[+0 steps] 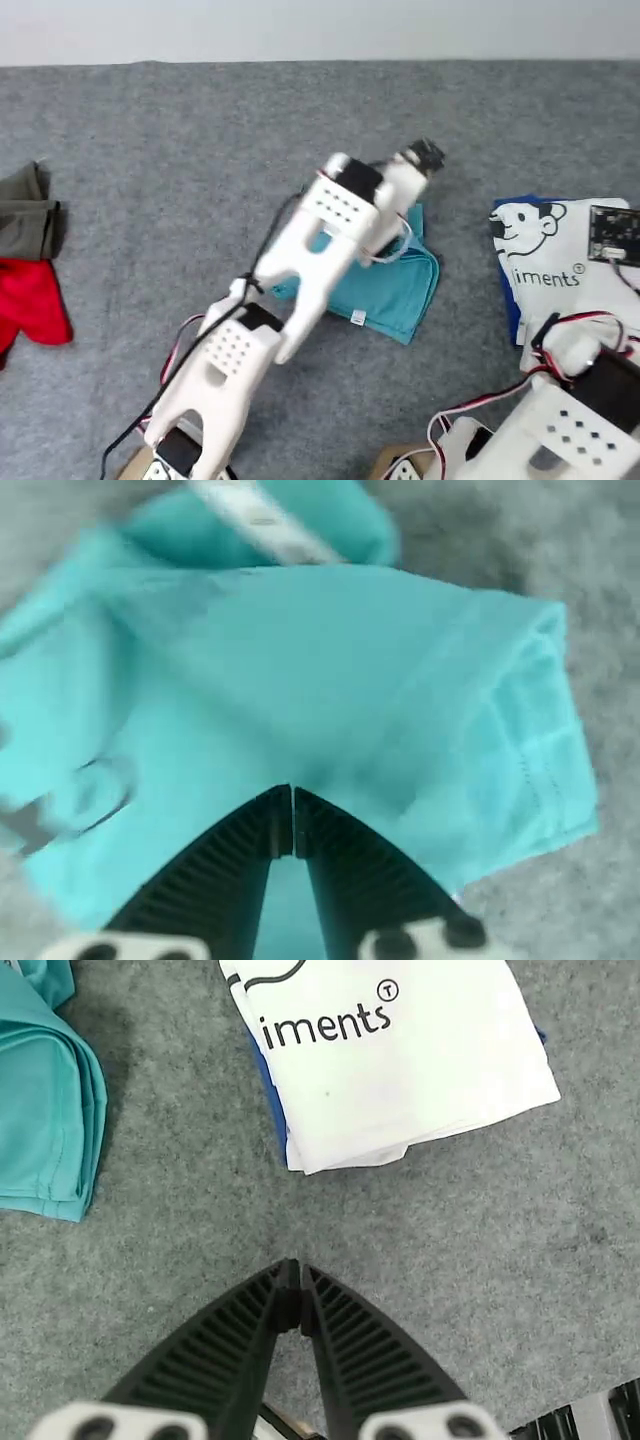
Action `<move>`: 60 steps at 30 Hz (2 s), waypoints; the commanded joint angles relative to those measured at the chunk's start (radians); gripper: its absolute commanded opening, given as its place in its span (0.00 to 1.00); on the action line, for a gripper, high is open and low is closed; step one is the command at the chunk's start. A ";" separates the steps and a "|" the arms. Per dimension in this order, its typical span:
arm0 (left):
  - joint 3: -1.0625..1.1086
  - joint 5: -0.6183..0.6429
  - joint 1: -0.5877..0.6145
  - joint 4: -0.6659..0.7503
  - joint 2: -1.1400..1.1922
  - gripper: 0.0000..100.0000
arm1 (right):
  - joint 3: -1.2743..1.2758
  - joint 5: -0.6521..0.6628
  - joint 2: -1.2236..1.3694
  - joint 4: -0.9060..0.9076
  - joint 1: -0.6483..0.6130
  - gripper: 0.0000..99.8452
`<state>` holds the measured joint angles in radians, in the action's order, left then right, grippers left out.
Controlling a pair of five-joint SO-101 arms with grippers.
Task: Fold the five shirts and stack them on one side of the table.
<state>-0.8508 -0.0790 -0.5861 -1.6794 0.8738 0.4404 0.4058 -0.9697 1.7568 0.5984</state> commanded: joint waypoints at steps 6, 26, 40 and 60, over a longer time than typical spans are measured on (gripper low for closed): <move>-0.200 -0.014 0.011 0.189 0.055 0.01 | -0.008 0.012 -0.010 0.036 0.005 0.01; -0.518 -0.084 0.253 -0.026 0.239 0.01 | -0.008 0.011 -0.010 0.036 0.005 0.01; -0.484 -0.100 0.417 0.064 0.334 0.01 | -0.008 0.011 -0.010 0.039 0.005 0.01; -0.615 -0.092 0.164 -0.072 0.161 0.01 | -0.008 0.011 -0.010 0.039 0.005 0.01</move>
<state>-1.4262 -0.1665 -0.3437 -1.7285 1.1147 0.4404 0.4074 -0.9697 1.7568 0.5984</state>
